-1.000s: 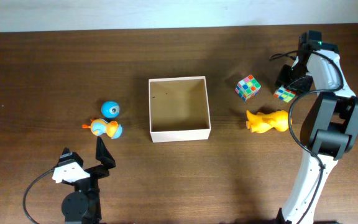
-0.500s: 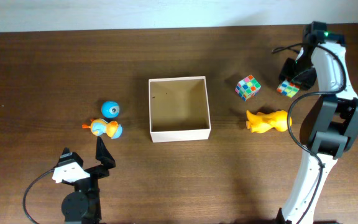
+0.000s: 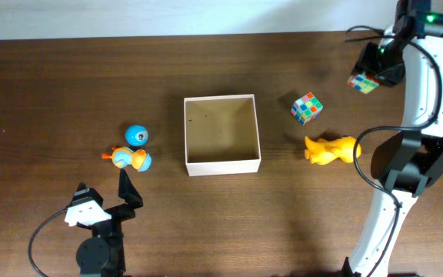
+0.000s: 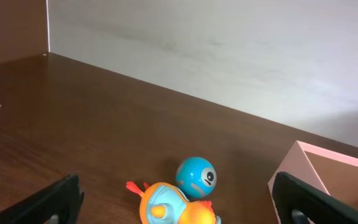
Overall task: Pack container
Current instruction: 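Lift the cube and carry it left over the box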
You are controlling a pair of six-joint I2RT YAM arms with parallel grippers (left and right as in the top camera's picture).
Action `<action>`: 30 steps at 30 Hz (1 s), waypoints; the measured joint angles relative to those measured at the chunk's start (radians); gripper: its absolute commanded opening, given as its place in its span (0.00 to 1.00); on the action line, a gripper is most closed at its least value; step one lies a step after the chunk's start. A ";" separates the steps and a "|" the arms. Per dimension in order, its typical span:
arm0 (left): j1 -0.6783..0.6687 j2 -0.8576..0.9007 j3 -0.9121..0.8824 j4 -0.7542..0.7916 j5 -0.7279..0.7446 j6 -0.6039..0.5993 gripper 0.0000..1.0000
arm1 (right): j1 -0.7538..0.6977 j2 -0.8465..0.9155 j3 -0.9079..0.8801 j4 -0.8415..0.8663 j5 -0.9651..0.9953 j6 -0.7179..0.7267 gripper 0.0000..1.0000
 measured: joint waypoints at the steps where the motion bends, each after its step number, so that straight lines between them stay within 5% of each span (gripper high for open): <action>1: 0.000 0.000 0.000 0.000 0.000 0.000 0.99 | 0.000 0.000 0.023 -0.009 -0.053 -0.014 0.54; 16: 0.000 0.000 0.000 0.000 0.000 0.000 0.99 | 0.158 0.000 0.047 -0.056 -0.559 -0.175 0.54; 30: 0.000 0.000 0.000 0.000 0.000 0.000 0.99 | 0.557 0.000 0.047 -0.051 -0.505 -0.240 0.54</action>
